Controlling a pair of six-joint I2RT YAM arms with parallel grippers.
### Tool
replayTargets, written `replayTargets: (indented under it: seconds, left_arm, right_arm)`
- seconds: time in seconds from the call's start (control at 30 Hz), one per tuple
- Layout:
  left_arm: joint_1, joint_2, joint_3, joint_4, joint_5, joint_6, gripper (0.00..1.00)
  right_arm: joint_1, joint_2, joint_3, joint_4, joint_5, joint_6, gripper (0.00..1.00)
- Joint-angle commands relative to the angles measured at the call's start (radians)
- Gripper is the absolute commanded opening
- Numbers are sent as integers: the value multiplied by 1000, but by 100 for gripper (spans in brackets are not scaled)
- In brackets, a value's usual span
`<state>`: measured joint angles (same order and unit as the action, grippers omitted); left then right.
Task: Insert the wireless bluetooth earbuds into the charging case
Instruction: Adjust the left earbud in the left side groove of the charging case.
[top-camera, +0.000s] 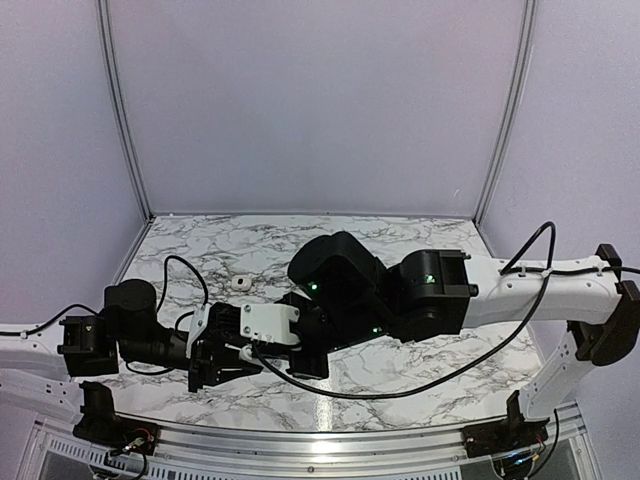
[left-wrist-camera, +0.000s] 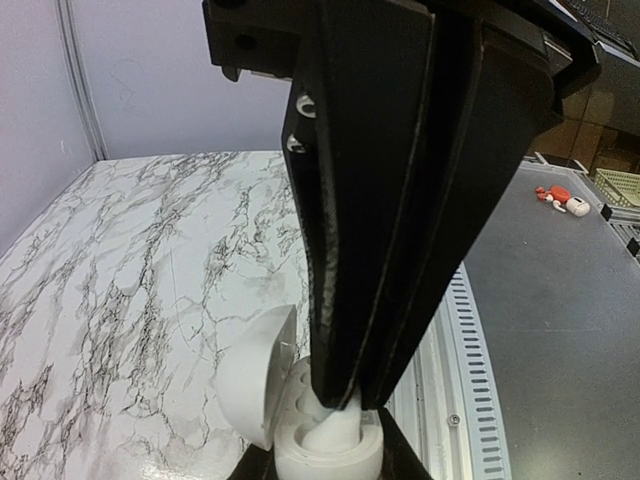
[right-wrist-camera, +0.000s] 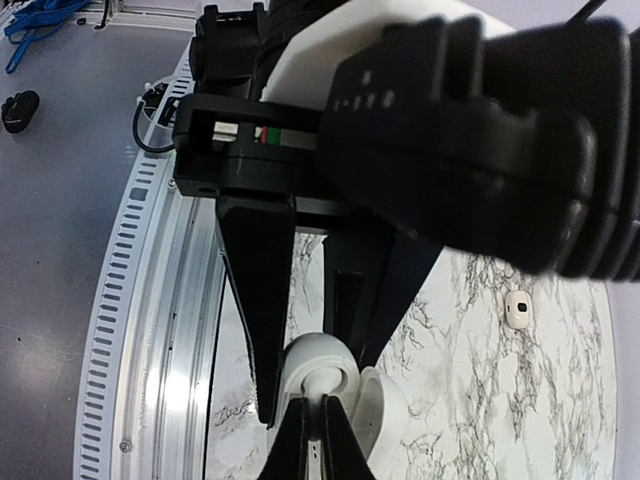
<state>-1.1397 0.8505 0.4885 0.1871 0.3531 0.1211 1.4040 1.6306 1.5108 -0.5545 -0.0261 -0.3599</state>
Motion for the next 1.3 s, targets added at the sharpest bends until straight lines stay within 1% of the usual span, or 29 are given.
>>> replayTargets:
  seconds: [0.0, 0.1, 0.3, 0.47, 0.53, 0.63, 0.7, 1.0, 1.13, 1.2, 1.27]
  left_arm:
    - [-5, -19, 28, 167, 55, 2, 0]
    - [-6, -19, 23, 167, 47, 1, 0]
    - [-5, -27, -1, 167, 16, -3, 0]
    - [-5, -41, -13, 169, -14, -2, 0]
    - [-5, -43, -13, 170, -15, -3, 0]
    - [-5, -45, -16, 170, -21, -3, 0]
    - [-5, -45, -17, 171, -23, -2, 0]
    - [-4, -39, -19, 182, -31, 10, 0]
    - [-5, -34, -21, 188, -31, 15, 0]
    - [-5, -33, -18, 190, -25, 17, 0]
    - [-5, -34, -16, 191, -17, 22, 0]
  right_arm:
    - [-5, 59, 25, -28, -53, -4, 0]
    - [-5, 54, 28, -25, -35, 0, 0]
    - [-5, 22, 19, -16, 18, 7, 3]
    - [-3, -14, 10, -6, 22, 16, 5]
    - [1, -25, 4, 4, 49, 21, 10]
    - [4, -39, -2, 13, 57, 30, 22]
    - [4, -51, -10, 31, 63, 40, 25]
    - [4, -158, -85, 148, 73, 104, 28]
    - [4, -198, -122, 210, 42, 136, 38]
    - [3, -209, -131, 230, 45, 154, 46]
    - [-3, -213, -136, 241, 53, 169, 56]
